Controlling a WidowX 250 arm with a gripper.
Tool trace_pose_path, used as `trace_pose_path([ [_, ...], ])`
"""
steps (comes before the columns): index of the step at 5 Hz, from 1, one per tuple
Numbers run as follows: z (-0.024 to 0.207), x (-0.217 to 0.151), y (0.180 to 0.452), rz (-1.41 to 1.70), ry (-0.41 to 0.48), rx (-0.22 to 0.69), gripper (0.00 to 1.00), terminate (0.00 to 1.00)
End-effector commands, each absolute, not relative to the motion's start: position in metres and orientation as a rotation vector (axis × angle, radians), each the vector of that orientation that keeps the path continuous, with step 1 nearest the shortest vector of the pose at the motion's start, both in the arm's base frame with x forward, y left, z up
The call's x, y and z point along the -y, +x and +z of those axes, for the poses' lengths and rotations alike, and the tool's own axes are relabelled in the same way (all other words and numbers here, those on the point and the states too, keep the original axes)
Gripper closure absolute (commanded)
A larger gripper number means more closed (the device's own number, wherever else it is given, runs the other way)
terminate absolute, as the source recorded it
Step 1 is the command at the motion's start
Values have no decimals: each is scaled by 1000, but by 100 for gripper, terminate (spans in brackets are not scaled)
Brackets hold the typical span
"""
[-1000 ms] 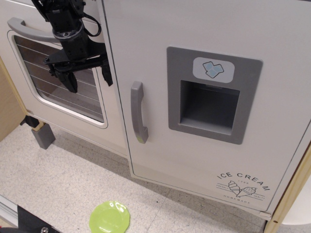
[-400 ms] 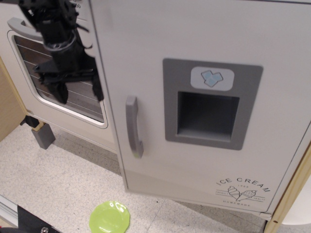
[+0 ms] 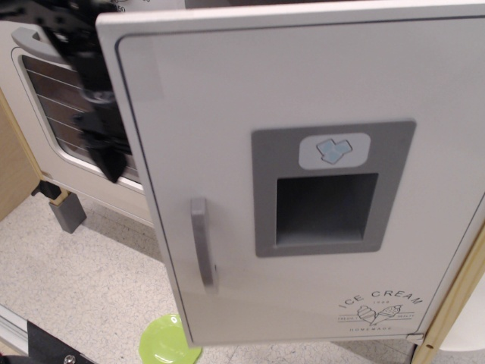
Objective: Open fridge
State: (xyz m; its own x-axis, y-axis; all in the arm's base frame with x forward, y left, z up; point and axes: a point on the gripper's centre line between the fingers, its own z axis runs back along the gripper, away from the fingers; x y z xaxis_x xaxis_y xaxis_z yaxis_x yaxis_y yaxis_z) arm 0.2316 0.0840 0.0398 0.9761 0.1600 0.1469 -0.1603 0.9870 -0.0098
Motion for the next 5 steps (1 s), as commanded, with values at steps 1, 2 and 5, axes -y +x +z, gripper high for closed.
trace_pose_path([
  [1,51,-73,213,14,38,148,0,0],
  [2,48,-40,198,-43,24,119,0,0],
  [5,46,17,167,-94,-34,102,0,0],
])
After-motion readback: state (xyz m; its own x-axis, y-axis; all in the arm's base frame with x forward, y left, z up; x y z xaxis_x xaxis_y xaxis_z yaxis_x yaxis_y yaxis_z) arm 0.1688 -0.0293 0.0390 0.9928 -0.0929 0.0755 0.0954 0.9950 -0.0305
